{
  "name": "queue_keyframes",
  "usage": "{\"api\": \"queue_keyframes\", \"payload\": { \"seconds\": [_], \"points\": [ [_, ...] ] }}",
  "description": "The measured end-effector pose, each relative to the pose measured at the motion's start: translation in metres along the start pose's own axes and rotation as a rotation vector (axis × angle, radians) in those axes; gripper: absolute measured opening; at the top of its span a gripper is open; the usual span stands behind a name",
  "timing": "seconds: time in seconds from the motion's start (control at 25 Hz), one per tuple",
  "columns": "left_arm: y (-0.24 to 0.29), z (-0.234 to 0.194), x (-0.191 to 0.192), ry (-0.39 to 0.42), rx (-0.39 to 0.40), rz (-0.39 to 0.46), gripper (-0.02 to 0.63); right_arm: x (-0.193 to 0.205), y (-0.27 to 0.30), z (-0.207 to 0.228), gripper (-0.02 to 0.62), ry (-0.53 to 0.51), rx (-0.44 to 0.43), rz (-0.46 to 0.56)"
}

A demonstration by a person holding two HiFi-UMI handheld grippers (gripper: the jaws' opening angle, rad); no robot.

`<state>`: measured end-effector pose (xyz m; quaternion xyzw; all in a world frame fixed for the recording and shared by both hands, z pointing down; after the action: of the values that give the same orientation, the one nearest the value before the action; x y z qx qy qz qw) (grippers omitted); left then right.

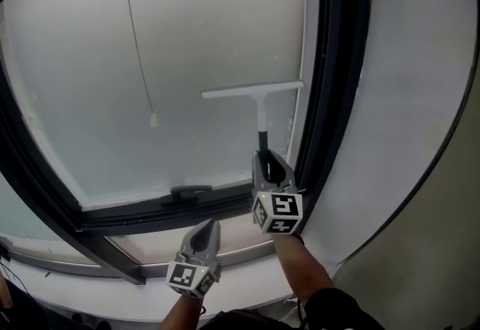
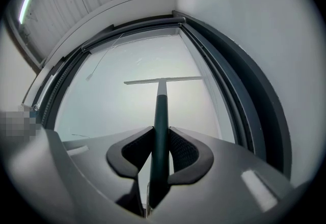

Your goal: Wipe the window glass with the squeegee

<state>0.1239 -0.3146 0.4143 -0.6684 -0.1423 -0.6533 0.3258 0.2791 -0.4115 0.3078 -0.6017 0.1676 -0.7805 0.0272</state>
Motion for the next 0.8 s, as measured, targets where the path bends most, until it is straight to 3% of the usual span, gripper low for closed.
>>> {"api": "queue_keyframes", "payload": {
  "seconds": [0.8],
  "points": [
    [-0.01, -0.003, 0.013, -0.032, -0.015, -0.036, -0.002, 0.045, -0.016, 0.006, 0.095, 0.009, 0.036, -0.079]
  ]
}}
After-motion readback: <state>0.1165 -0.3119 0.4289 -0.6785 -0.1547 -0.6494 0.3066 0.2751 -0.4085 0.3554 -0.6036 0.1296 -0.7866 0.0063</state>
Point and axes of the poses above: the fingertips, and each gripper's own axes: y forward along the fingers, z to its right, x out of its underside, the point moved 2 cm from there along -y, backward along the fingers, and after that the axes turned 10 degrees about y, right-handed, at the moved point
